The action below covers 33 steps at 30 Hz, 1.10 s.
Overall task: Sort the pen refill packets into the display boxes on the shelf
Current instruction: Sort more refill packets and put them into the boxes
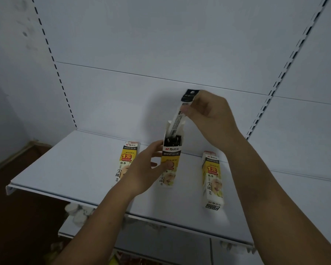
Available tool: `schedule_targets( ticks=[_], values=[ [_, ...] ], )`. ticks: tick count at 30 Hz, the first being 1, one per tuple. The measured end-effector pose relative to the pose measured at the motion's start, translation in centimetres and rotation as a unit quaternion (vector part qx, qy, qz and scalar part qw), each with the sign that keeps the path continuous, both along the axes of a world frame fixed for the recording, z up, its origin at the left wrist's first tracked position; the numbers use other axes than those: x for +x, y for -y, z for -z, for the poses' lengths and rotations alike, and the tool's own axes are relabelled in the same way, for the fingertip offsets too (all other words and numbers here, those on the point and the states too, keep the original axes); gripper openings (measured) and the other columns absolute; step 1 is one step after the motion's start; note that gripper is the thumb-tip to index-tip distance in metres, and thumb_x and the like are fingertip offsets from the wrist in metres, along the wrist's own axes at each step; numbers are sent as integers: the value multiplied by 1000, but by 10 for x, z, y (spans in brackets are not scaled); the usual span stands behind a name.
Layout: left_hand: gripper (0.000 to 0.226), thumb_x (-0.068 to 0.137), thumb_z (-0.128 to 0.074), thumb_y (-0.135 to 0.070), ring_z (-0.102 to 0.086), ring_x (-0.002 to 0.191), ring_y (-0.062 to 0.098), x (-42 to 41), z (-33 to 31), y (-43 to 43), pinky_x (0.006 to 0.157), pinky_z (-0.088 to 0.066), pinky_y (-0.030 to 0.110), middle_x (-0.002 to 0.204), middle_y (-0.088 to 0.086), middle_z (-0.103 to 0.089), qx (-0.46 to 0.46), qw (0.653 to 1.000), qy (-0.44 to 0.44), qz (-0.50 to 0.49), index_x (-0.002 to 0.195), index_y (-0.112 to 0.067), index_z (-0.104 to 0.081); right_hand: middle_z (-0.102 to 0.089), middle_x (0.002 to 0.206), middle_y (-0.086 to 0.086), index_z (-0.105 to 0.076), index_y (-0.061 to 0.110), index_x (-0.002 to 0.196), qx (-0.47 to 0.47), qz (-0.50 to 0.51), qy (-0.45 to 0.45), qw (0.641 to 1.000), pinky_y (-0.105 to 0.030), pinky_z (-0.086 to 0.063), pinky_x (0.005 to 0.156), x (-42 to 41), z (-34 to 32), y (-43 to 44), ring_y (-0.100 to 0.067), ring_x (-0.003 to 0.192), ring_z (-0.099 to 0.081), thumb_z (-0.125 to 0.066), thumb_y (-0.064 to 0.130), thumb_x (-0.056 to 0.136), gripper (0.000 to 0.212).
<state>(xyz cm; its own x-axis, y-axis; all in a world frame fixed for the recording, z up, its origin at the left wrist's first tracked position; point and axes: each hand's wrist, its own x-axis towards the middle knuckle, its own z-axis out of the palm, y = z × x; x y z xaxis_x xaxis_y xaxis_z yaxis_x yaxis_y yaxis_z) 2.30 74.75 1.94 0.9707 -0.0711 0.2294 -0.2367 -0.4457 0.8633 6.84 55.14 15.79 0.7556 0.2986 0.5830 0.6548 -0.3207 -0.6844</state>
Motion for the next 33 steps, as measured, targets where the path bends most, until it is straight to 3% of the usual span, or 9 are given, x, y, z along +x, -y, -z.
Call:
schedule_targets(
  ticks=[4,9,14,16,19,21,26,29,33],
  values=[
    [59,96,-74,-27,-54,119,-16,-1,1,1,92,-53,22,127,-29,-63,-3,1000,2,-2,148,-38,-49,-70,82,-4,-71,9,99,-40,16,-10,999,-33,-54,72,2,14,-3,-11,72,-63,-70,17,99,8],
    [57,95,-75,-28,-55,118,-15,0,0,1,92,-55,24,125,-30,-64,1,1000,3,2,145,-40,-50,-76,91,-10,-72,18,100,-35,37,-14,999,-53,-58,82,6,12,2,-31,88,-73,-69,21,98,5],
    [57,95,-75,-28,-55,119,-15,1,2,1,92,-55,25,126,-31,-64,1,1000,4,2,145,-41,-49,-74,89,-10,-69,9,99,-50,66,-1,997,-52,-57,82,7,5,10,-31,85,-71,-70,25,98,16],
    [57,95,-75,-29,-55,121,-13,1,3,2,93,-55,26,127,-29,-64,1,1000,5,3,145,-41,-49,-71,85,-8,-69,10,96,-67,75,7,995,-42,-58,77,5,5,6,-22,81,-69,-70,26,97,17],
    [57,96,-75,-29,-55,121,-12,2,3,3,93,-55,26,126,-29,-64,1,1000,6,2,145,-41,-49,-61,73,11,-62,28,80,-105,79,-2,991,-9,-41,62,1,14,-5,5,68,-59,-73,23,97,21],
    [57,95,-75,-30,-55,120,-13,2,3,2,92,-54,25,126,-31,-64,0,1000,4,3,145,-42,-49,-58,71,15,-59,31,77,-113,88,-4,990,-4,-38,60,0,16,-7,10,66,-57,-74,21,96,26],
    [57,95,-75,-30,-54,120,-15,2,4,1,91,-54,24,125,-32,-63,0,1000,5,1,145,-43,-49,-67,76,14,-71,15,89,-32,136,11,990,-6,-43,62,-3,11,-7,5,67,-62,-75,21,94,9],
    [58,95,-75,-31,-54,119,-16,3,5,2,90,-54,23,124,-35,-62,4,1000,6,-1,145,-44,-48,-66,77,8,-68,15,88,-98,120,-13,988,-8,-42,60,-3,20,-16,3,67,-61,-73,23,95,11],
    [58,95,-75,-31,-54,120,-15,3,5,2,91,-54,24,125,-34,-62,3,1000,6,1,146,-43,-48,-70,83,0,-68,14,90,-187,106,-17,976,-29,-57,72,1,29,-18,-13,79,-68,-69,21,95,9]
  ],
)
